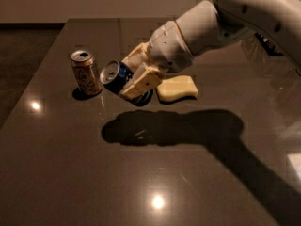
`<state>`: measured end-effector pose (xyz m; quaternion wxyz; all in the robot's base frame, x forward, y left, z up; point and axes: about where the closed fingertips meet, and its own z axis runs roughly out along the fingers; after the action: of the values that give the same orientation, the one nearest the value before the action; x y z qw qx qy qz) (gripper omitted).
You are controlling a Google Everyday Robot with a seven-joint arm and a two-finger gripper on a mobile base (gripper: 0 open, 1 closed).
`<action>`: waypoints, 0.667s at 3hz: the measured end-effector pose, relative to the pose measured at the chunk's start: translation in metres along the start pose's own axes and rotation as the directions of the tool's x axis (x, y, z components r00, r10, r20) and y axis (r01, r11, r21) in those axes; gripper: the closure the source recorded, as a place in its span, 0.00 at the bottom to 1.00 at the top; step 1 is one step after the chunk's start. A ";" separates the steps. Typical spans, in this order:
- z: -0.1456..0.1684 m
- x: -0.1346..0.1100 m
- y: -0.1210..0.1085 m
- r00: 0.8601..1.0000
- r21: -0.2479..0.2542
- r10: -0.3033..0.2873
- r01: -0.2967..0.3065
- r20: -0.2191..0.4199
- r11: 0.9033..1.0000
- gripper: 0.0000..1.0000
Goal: Place pepsi can upright
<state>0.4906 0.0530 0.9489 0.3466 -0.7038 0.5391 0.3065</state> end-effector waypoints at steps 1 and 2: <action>-0.017 0.011 0.003 0.982 0.116 0.139 -0.154 0.127 0.981 1.00; -0.028 0.028 0.009 0.944 0.177 0.228 -0.273 0.237 0.946 1.00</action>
Offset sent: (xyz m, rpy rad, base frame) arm -0.0009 -0.0797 -0.0274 0.4087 0.2270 -0.4539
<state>0.4895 0.0134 0.9413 0.4321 -0.5521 0.6132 0.3640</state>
